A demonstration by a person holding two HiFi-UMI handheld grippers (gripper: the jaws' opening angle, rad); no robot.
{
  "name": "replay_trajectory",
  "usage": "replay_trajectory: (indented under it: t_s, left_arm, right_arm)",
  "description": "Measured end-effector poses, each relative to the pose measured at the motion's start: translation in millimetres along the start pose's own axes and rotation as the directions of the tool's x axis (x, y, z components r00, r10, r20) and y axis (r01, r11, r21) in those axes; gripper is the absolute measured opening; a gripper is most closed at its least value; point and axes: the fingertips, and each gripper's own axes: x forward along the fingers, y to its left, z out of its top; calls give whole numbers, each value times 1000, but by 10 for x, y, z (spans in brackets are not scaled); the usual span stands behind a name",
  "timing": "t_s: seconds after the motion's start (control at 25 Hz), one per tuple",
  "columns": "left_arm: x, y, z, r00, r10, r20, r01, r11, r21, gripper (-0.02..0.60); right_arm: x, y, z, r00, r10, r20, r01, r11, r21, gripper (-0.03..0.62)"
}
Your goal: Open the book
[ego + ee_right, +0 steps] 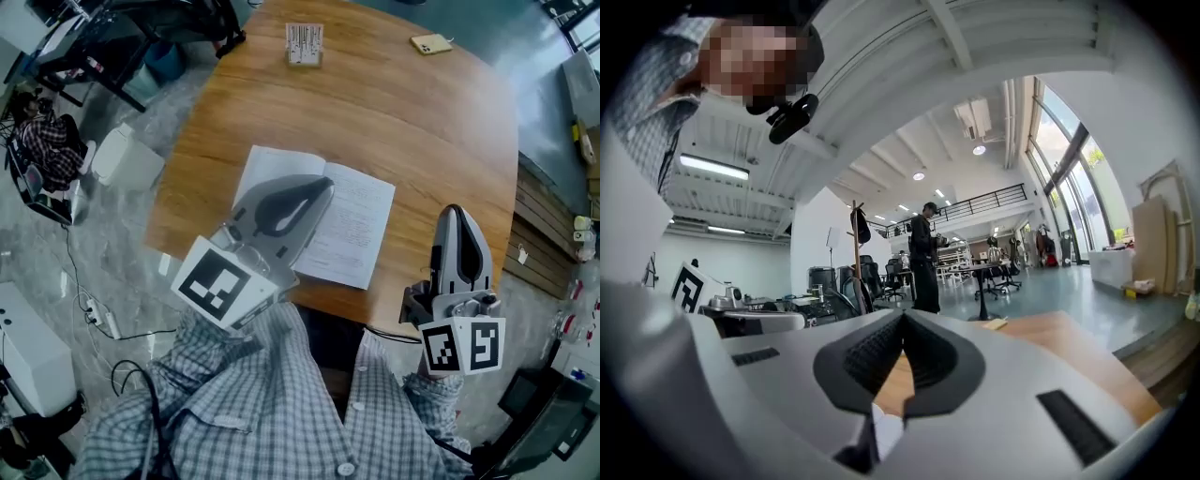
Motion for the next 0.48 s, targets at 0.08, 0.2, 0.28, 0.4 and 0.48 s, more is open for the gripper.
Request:
replay_trajectory:
  t_s: [0.08, 0.2, 0.28, 0.4, 0.48]
  left_arm:
    - [3, -8, 13, 1000, -5, 6, 5, 1000, -13, 11]
    - [31, -25, 17, 1000, -15, 9, 15, 1000, -11, 11]
    - [41, -25, 4, 1000, -14, 7, 14, 1000, -8, 11]
    - [45, -25, -12, 1000, -10, 3, 10, 1000, -16, 11]
    - [50, -15, -8, 1000, -6, 1, 6, 1000, -12, 10]
  right_arm:
    - [8, -9, -7, 1000, 5, 0, -5, 999, 33, 20]
    - [27, -27, -5, 1000, 6, 4, -7, 997, 73, 20]
    - [32, -15, 1, 1000, 12, 6, -12, 997, 73, 20]
    - [32, 14, 4, 1000, 21, 5, -21, 998, 57, 20]
    - [41, 38, 5, 1000, 24, 0, -24, 999, 30, 20]
